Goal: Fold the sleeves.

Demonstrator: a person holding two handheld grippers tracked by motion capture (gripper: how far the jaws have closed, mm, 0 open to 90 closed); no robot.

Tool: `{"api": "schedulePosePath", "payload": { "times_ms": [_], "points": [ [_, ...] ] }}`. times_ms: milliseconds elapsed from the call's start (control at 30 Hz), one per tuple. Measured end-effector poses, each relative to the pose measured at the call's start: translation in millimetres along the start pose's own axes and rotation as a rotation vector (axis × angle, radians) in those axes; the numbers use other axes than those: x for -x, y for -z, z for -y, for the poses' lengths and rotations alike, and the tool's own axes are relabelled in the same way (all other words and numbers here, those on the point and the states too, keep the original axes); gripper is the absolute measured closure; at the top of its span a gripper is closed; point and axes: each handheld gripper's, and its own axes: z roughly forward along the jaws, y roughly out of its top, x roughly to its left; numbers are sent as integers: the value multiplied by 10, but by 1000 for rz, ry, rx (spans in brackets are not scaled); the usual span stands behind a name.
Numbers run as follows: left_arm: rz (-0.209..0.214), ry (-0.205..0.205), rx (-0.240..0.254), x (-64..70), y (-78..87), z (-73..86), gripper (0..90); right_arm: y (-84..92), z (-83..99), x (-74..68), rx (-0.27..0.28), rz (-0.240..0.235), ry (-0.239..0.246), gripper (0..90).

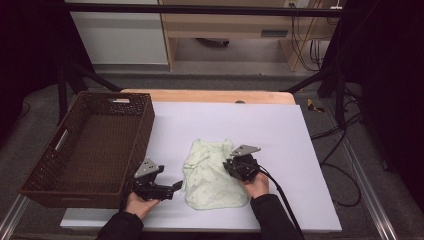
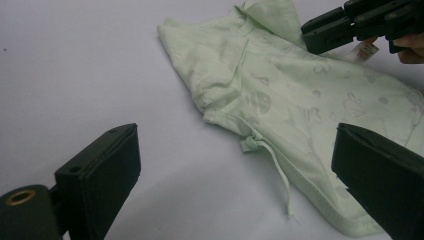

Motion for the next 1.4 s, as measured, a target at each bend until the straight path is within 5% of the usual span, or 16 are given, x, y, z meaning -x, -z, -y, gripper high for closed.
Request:
{"api": "schedulePosePath", "payload": {
  "times_ms": [133,300,400,700,933,1400],
  "points": [
    [0,1,1,0,3,-1,50,47,-15,17,26,8,-5,724],
    [3,1,1,0,4,-1,50,133,-29,100,33,32,-41,855],
    [7,0,5,0,11,-3,50,192,-20,163,46,37,-61,854],
    [22,-1,15,29,33,-13,49,422,49,287,139,7,-139,502],
    [38,-9,10,72,42,-21,48,557,175,301,150,-24,-181,236],
    [74,-30,-13,243,20,-25,46,744,401,259,181,-43,-187,93]
  ]
}}
